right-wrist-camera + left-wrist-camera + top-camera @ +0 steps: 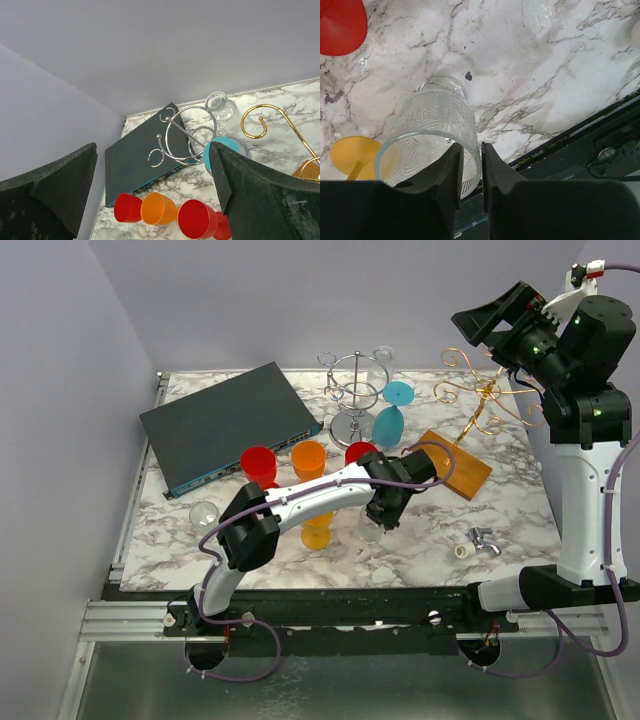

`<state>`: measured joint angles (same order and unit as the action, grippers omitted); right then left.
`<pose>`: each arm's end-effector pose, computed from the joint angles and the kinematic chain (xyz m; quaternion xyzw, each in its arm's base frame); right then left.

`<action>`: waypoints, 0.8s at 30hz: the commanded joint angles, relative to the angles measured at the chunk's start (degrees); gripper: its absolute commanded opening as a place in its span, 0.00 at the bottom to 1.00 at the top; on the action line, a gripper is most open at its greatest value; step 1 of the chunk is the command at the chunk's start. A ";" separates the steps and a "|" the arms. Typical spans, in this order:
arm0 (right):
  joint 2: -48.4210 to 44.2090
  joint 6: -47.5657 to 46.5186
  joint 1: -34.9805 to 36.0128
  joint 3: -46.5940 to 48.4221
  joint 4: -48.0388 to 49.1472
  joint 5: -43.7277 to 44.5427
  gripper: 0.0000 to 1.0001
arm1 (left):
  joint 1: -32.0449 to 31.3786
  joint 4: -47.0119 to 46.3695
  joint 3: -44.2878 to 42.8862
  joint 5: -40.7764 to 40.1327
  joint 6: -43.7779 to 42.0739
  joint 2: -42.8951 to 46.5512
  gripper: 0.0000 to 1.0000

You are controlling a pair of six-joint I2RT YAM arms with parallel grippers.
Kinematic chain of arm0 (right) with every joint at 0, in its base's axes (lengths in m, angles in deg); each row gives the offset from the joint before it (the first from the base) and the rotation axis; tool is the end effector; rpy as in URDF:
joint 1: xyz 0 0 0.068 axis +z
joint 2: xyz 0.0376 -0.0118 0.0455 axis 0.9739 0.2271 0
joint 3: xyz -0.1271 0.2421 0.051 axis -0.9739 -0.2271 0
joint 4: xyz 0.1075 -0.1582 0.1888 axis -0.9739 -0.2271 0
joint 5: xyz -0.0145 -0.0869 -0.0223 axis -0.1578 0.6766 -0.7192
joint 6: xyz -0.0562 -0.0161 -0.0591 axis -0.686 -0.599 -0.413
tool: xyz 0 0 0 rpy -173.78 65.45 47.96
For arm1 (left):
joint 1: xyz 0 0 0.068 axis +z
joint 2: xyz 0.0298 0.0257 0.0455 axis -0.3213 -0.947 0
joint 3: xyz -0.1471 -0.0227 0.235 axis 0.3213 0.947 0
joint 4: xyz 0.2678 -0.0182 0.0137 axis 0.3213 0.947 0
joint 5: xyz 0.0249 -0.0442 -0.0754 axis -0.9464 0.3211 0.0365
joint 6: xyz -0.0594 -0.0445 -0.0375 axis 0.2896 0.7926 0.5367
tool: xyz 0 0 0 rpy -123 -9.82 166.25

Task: Take the wine glass off the wine glass rack
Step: Place the wine glass at the center of the board.

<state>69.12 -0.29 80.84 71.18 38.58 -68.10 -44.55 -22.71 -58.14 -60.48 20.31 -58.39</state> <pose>0.2870 0.0383 0.5655 0.1074 0.7190 0.3124 0.6115 0.2108 -0.4104 0.2243 0.2816 0.9428 -0.1105 0.1403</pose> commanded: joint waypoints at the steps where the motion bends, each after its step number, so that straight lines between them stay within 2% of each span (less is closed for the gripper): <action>1: -1.11 -1.14 -0.14 -0.04 1.02 1.12 1.00 | -0.35 0.58 -2.75 -1.34 -0.83 -0.02 0.29; 9: -0.93 -1.41 -0.10 0.50 0.39 1.07 1.00 | -0.35 1.93 -4.83 -2.05 -0.83 1.59 0.45; 24: 1.10 -2.51 -0.10 2.53 -0.45 1.99 1.00 | -0.33 4.13 -8.17 0.22 -1.36 8.32 0.59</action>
<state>69.16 -1.36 80.84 71.64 38.44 -67.24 -44.66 -20.02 -63.41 -60.81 19.86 -54.52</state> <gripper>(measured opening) 0.998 0.575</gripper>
